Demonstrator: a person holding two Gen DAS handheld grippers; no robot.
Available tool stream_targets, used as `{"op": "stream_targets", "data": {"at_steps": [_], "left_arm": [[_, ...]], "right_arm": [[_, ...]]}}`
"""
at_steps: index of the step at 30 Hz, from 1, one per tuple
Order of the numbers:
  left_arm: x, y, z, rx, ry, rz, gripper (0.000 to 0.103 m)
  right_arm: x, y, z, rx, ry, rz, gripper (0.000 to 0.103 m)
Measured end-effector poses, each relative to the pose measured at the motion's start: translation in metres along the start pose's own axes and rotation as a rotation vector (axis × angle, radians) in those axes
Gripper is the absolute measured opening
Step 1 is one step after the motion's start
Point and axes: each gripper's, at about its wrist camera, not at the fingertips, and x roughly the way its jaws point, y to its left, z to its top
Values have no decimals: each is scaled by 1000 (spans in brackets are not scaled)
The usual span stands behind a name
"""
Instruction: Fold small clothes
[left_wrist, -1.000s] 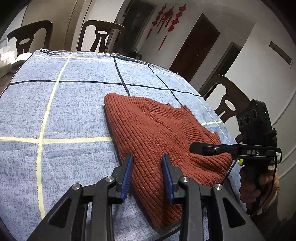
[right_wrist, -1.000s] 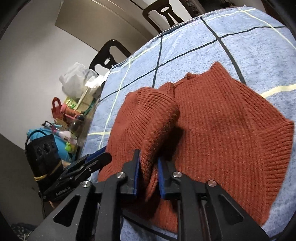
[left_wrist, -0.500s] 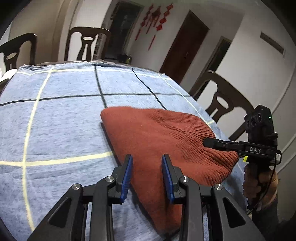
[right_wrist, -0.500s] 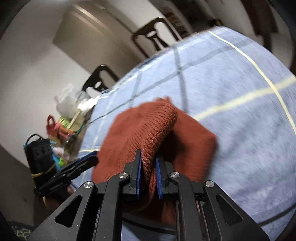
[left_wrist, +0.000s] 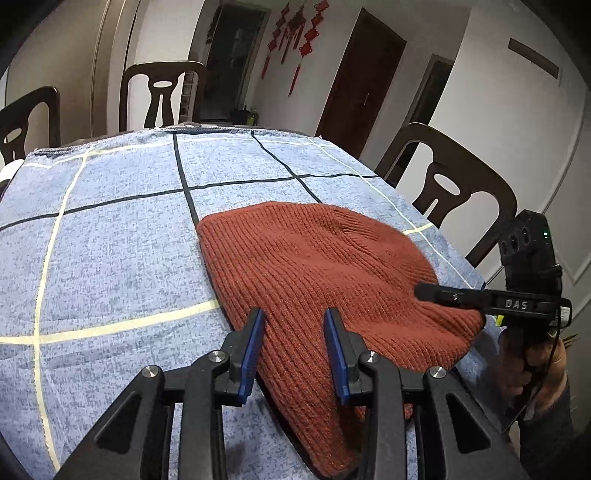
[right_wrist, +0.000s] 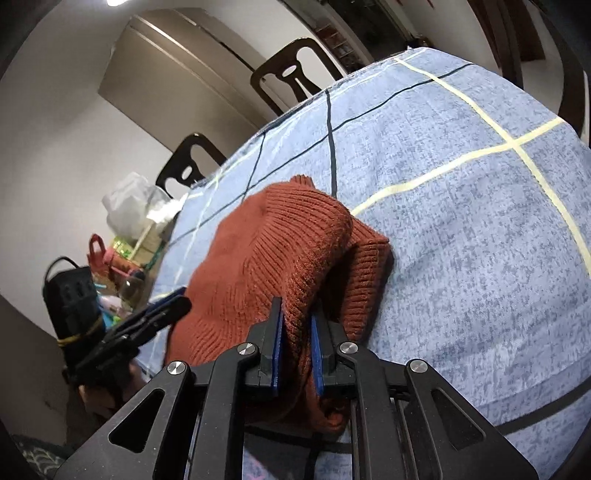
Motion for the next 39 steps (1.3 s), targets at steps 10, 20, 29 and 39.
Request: {"op": "stream_targets", "data": {"at_steps": [10,20,29,39], "left_arm": [[-23,-13,-7,28,-18,-13,36],[-19,-18,-15,50,6,-10,36],[3,-6,22,17,-21,58,36],[31,-17,13,45,-14,107,37]], "right_arm": [[-37,54,-22,-248,-33,-84,15],[-21,37,-41,-287,40,-237,15],[-5,58,7,-312,-85,-258,15],[16,18,10,-222,-85,-305,15]]}}
